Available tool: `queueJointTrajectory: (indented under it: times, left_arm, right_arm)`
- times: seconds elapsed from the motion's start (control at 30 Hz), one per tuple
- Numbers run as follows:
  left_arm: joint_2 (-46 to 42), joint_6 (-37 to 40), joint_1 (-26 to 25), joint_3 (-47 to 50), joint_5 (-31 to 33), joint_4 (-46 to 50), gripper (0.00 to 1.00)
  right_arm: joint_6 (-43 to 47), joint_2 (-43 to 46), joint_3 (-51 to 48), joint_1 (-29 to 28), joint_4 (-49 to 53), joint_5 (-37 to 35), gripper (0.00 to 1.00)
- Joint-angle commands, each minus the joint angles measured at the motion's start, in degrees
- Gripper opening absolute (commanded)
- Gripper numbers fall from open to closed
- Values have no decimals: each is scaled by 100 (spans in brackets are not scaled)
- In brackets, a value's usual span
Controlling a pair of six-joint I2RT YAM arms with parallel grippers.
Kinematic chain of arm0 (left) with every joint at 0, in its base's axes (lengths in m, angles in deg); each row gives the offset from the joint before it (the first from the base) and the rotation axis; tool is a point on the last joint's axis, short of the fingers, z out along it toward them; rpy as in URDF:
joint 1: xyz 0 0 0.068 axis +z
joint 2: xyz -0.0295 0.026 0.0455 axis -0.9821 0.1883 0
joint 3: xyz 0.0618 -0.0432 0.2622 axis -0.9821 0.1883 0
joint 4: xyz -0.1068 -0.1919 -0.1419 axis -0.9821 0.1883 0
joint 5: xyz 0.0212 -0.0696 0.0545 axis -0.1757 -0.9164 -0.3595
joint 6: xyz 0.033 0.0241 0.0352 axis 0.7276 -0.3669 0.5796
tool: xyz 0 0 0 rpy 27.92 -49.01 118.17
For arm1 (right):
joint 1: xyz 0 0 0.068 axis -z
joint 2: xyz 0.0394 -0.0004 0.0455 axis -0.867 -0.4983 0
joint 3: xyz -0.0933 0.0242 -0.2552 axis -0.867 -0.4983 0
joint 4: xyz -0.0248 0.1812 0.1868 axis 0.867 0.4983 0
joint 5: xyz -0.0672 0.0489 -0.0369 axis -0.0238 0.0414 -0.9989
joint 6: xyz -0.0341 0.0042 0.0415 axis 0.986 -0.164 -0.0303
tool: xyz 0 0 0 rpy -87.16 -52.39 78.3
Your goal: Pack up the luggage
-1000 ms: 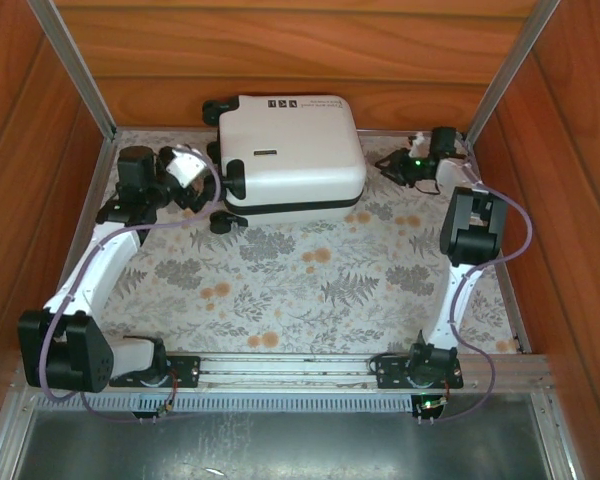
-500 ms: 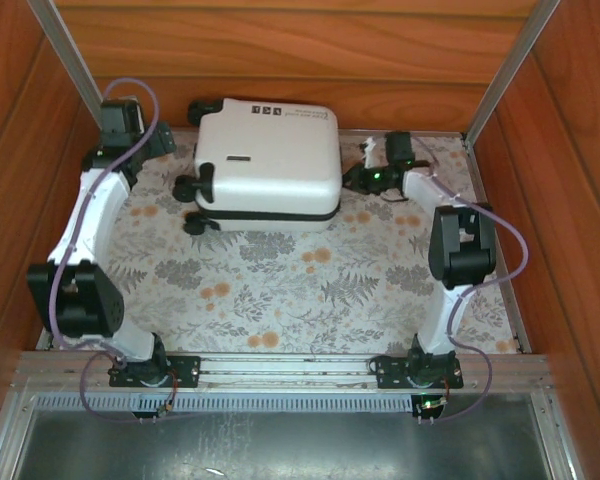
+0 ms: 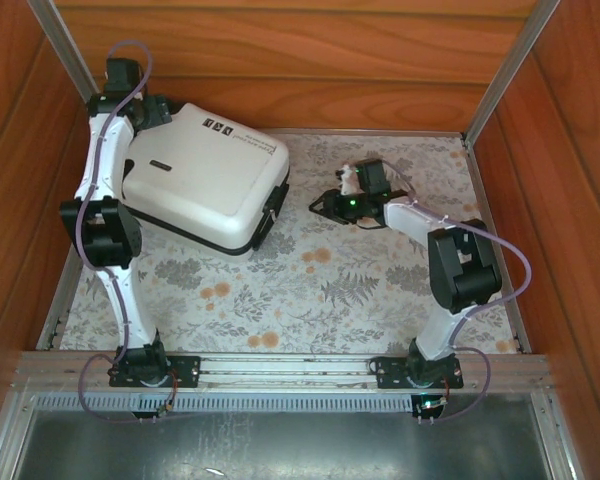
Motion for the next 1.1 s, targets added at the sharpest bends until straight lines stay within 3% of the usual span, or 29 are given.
queueJointTrajectory:
  times: [0.0,0.1,0.17,0.4,0.77,0.9,1.07]
  left_arm:
    - [299,122,11,-280,19,1081,95]
    - [371,226,14,-178,106,1173,94]
    - [401,326,11,-126,188,1218,94]
    - [512,616,14,-85,388,1393,92]
    - [802,796,18,-130,495,1763,88]
    - [749,796,13,-168,725,1890,88]
    - [388,733,28,-169,1457,1883,89]
  right_arm:
    - [-1362,-413,-354,-1,-2075,556,50]
    - [-2035,-1002,-351,-52,-3730,1121,53]
    - [-2128,-1281,-146,-126,-4137,1347,54]
    - [-1902,-1849,724,-405,-3736,1517,59]
    - [-2274,-2587,794,-634,-3976,1399,48]
    - [-2095,-2468,559,-634,-3779,1287,49]
    - [-2100,-2496,674,-651,-3775,1344,54]
